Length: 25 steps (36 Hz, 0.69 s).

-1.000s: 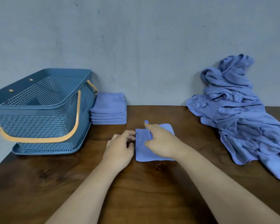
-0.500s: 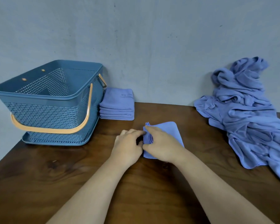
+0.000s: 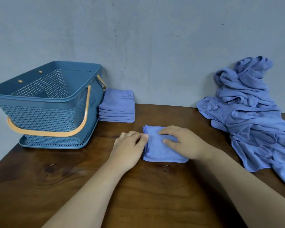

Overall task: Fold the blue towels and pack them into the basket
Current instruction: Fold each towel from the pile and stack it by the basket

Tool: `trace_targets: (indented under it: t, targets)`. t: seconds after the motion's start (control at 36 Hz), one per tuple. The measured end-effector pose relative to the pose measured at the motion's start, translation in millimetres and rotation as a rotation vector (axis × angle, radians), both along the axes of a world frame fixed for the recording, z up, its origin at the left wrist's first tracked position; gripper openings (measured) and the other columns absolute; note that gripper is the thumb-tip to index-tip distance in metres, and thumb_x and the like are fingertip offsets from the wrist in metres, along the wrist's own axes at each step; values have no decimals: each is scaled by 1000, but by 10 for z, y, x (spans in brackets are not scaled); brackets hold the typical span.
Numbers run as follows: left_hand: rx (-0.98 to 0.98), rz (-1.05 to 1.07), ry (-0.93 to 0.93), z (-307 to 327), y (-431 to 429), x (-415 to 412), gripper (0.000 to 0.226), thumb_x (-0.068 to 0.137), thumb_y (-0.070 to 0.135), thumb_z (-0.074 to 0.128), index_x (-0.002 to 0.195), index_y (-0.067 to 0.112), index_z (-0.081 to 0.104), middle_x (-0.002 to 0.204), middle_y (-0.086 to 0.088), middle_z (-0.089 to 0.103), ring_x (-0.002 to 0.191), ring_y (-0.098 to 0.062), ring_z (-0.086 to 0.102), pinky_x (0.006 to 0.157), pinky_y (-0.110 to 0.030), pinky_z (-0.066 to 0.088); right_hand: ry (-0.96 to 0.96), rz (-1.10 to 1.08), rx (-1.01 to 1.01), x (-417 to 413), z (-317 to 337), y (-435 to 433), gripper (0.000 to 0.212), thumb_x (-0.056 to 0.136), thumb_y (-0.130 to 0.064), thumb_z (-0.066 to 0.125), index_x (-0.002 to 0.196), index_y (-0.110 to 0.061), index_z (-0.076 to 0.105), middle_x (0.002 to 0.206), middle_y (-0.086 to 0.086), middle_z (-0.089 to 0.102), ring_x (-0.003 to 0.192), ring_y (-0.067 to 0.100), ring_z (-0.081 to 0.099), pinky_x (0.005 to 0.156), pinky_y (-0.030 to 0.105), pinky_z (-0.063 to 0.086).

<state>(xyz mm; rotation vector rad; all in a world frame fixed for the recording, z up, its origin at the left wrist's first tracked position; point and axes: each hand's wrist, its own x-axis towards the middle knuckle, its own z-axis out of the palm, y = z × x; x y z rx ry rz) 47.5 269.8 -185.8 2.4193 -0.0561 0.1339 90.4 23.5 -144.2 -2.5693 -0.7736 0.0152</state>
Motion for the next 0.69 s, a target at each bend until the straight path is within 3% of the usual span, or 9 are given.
trace_targets:
  t: [0.08, 0.17, 0.25, 0.44, 0.5, 0.58, 0.69]
  targets:
    - [62, 4, -26, -23, -30, -23, 57, 100, 74, 40, 142, 41, 60, 140, 27, 54, 130, -4, 38, 104, -28, 25, 30, -2, -11, -30, -164, 12, 52, 105, -50, 58, 154, -35, 52, 165, -20, 39, 154, -2, 26, 128, 28, 19]
    - [105, 11, -42, -41, -35, -27, 58, 99, 68, 49, 150, 40, 54, 145, 25, 51, 134, -5, 36, 110, -29, 27, 34, -3, -70, -54, -305, 40, 66, 100, -71, 49, 161, -48, 36, 174, -23, 12, 160, -1, -1, 131, 33, 4]
    - [93, 32, -32, -38, -31, -19, 53, 103, 60, 51, 151, 38, 53, 149, 22, 50, 138, -7, 35, 114, -32, 28, 57, -22, -139, -59, -326, 58, 82, 85, -96, 34, 159, -63, 19, 174, -25, -4, 159, -1, -15, 132, 38, -1]
    - [28, 108, -33, -22, -122, -46, 47, 105, 49, 52, 149, 34, 53, 147, 17, 54, 139, -11, 39, 115, -35, 32, 94, -31, -230, -58, -347, 78, 93, 70, -108, 33, 151, -76, -1, 171, -28, -20, 155, 2, -30, 130, 45, -5]
    - [78, 157, -18, 10, -182, -32, 42, 105, 54, 44, 139, 34, 61, 138, 15, 58, 131, -13, 44, 109, -35, 36, 111, -24, -238, -51, -330, 85, 94, 69, -109, 33, 149, -78, -3, 171, -27, -20, 156, 5, -29, 130, 47, -5]
    - [180, 243, 0, 98, -279, 39, 47, 99, 70, 38, 110, 35, 68, 109, 14, 58, 110, -15, 50, 93, -37, 39, 132, -10, -241, -34, -302, 94, 90, 67, -110, 31, 144, -81, -7, 172, -24, -19, 157, 7, -27, 130, 50, -5]
    - [242, 286, 53, 145, -326, 113, 46, 96, 75, 47, 100, 32, 64, 99, 11, 57, 104, -18, 55, 91, -40, 43, 144, -10, -234, -15, -320, 93, 97, 68, -110, 28, 153, -72, -2, 173, -24, -17, 157, 6, -27, 129, 51, -8]
